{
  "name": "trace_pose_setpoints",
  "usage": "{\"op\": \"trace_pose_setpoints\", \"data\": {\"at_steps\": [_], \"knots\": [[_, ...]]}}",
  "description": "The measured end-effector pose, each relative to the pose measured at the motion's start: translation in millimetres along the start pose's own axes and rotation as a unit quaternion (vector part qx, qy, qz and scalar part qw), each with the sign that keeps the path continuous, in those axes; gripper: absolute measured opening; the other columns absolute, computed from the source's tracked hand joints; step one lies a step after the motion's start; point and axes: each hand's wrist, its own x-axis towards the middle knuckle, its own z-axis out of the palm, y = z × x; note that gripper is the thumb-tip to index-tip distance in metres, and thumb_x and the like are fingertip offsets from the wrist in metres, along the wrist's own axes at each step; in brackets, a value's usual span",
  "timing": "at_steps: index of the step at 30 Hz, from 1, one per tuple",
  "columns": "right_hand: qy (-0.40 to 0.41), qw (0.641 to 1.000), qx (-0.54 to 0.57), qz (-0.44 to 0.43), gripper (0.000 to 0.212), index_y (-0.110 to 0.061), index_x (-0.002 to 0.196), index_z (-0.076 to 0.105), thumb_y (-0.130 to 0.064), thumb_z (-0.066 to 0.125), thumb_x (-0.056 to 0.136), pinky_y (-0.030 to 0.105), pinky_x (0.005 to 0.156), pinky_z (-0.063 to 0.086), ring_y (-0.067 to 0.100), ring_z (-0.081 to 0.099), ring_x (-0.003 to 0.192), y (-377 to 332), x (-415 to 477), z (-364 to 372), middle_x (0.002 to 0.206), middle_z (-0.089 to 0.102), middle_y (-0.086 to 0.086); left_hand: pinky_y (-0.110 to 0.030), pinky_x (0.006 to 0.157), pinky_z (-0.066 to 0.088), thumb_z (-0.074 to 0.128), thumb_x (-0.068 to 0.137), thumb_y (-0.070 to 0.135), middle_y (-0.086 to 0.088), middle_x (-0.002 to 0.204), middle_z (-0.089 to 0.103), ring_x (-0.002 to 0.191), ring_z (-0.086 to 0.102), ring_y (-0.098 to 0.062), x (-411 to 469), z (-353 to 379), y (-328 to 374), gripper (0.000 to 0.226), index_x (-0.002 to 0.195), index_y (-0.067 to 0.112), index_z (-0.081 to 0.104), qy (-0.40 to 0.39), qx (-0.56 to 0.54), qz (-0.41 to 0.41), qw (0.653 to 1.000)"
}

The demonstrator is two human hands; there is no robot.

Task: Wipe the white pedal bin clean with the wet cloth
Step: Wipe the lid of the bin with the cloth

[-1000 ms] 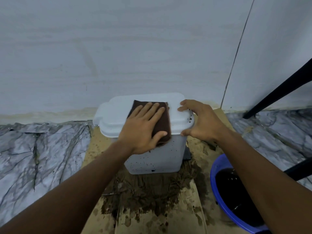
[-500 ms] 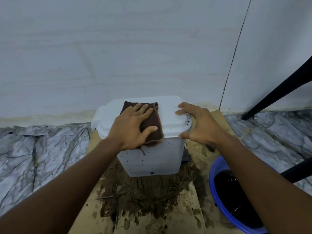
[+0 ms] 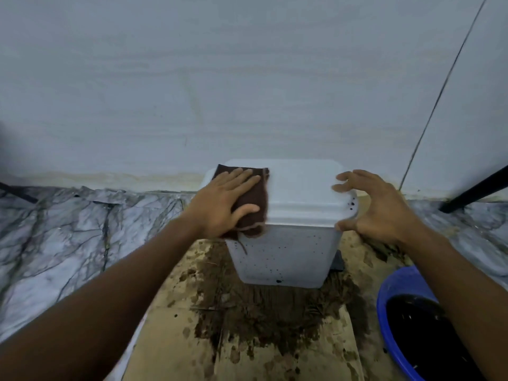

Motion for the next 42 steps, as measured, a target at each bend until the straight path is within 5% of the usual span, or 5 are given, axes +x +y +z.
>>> {"op": "trace_pose_setpoints", "data": {"at_steps": [10, 15, 25, 31, 42], "knots": [[-0.012, 0.999, -0.040, 0.004, 0.078, -0.020, 0.119, 0.061, -0.017, 0.096, 0.049, 0.024, 0.101, 0.027, 0.019, 0.038, 0.136, -6.2, 3.7, 4.3, 0.143, 0.048, -0.002, -0.046, 0.125, 0.008, 0.011, 0.103, 0.054, -0.006, 0.165, 0.024, 0.153, 0.014, -0.024, 7.4, 18.8, 59.0, 0.068, 0.158, 0.015, 0.022, 0.051, 0.039, -0.057, 0.996], [-0.048, 0.997, -0.049, -0.022, 0.087, -0.034, 0.134, 0.048, -0.027, 0.092, 0.059, 0.036, 0.115, 0.026, 0.013, 0.016, 0.150, -17.3, 4.0, 12.9, 0.158, 0.030, -0.007, -0.043, 0.125, 0.005, 0.018, 0.106, 0.050, -0.008, 0.166, 0.020, 0.154, 0.012, -0.026, 23.3, 27.8, 101.5, 0.064, 0.159, 0.014, 0.018, 0.039, 0.028, -0.019, 0.999], [-0.056, 0.998, -0.016, -0.029, 0.090, -0.039, 0.141, 0.047, -0.040, 0.092, 0.063, 0.042, 0.124, 0.016, 0.009, 0.021, 0.149, -18.5, 8.5, 21.1, 0.157, 0.033, -0.015, -0.041, 0.126, 0.013, 0.036, 0.106, 0.042, 0.005, 0.166, 0.017, 0.154, 0.008, -0.012, -37.9, 1.8, -40.0, 0.056, 0.158, 0.026, 0.025, 0.024, -0.132, -0.051, 0.990], [-0.056, 0.998, -0.019, -0.013, 0.093, -0.039, 0.143, 0.045, -0.041, 0.091, 0.063, 0.044, 0.124, 0.014, 0.009, 0.018, 0.149, -15.4, 10.2, 20.8, 0.158, 0.030, -0.016, -0.041, 0.126, 0.013, 0.040, 0.107, 0.026, 0.009, 0.165, 0.017, 0.153, 0.006, -0.007, -39.9, 8.9, -35.3, 0.051, 0.156, 0.028, 0.029, 0.064, -0.213, -0.064, 0.973], [-0.033, 0.999, -0.017, 0.020, 0.108, -0.030, 0.148, 0.041, -0.042, 0.094, 0.055, 0.042, 0.121, 0.026, 0.013, 0.023, 0.148, -16.9, 5.8, 12.2, 0.160, 0.028, -0.008, -0.033, 0.124, 0.006, 0.027, 0.104, 0.057, 0.002, 0.166, 0.017, 0.154, 0.009, -0.018, 48.3, 10.6, 89.1, 0.066, 0.160, 0.024, 0.017, 0.000, -0.015, 0.065, 0.998]]}}
